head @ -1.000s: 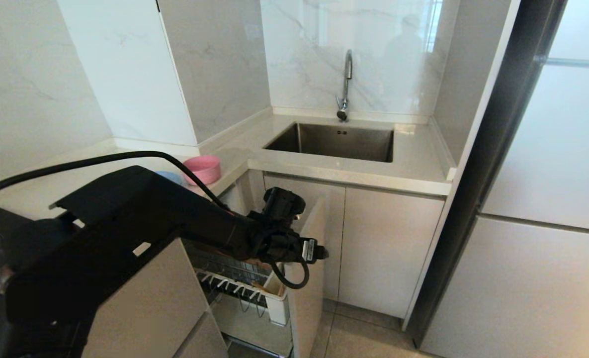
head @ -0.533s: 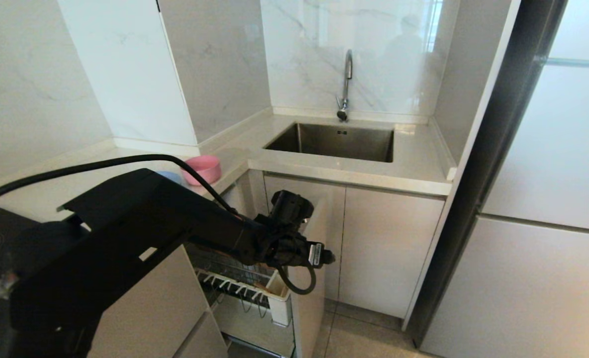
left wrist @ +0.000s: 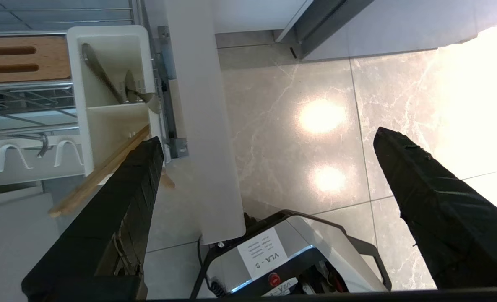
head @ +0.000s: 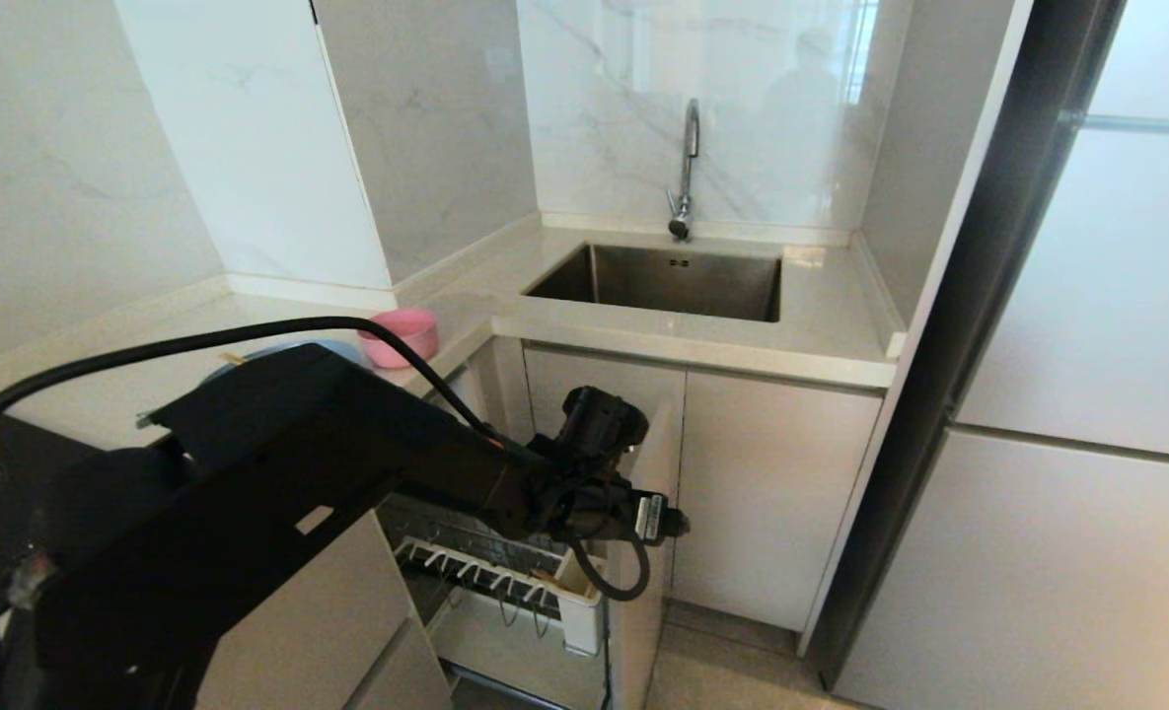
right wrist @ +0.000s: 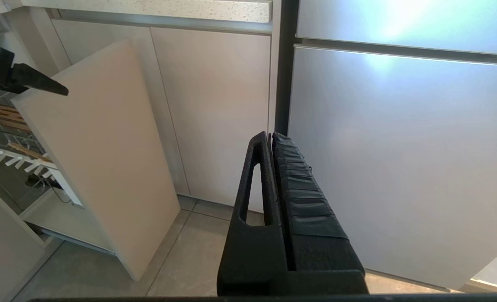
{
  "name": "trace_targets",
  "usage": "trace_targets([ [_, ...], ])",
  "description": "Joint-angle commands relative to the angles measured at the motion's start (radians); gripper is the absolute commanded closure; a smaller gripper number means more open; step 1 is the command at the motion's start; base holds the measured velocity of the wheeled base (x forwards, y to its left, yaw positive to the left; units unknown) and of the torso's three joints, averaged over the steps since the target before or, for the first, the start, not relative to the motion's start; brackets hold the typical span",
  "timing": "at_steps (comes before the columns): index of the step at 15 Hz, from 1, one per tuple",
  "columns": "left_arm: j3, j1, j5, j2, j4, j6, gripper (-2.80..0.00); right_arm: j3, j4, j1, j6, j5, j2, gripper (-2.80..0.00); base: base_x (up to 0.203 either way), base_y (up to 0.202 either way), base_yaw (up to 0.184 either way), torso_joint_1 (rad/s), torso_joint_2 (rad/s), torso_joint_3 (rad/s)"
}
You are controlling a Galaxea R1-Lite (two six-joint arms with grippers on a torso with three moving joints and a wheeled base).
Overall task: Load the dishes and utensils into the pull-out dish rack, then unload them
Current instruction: Open the cupboard
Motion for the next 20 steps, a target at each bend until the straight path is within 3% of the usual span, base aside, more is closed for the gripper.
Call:
trace_targets([
  [1, -0.001, -0.009, 0.002, 0.004, -0.001, -0.002, -2.80, 0.009, 0.000, 0.000, 0.000, 0.000, 0.000, 0.00, 0.000, 0.000, 0.000, 0.000, 0.00, 0.000],
  [20, -0.018, -0.074, 0.000, 0.007, 0.000, -0.026, -2.80, 0.008, 0.000, 0.000, 0.000, 0.000, 0.000, 0.00, 0.000, 0.000, 0.000, 0.000, 0.00, 0.000],
])
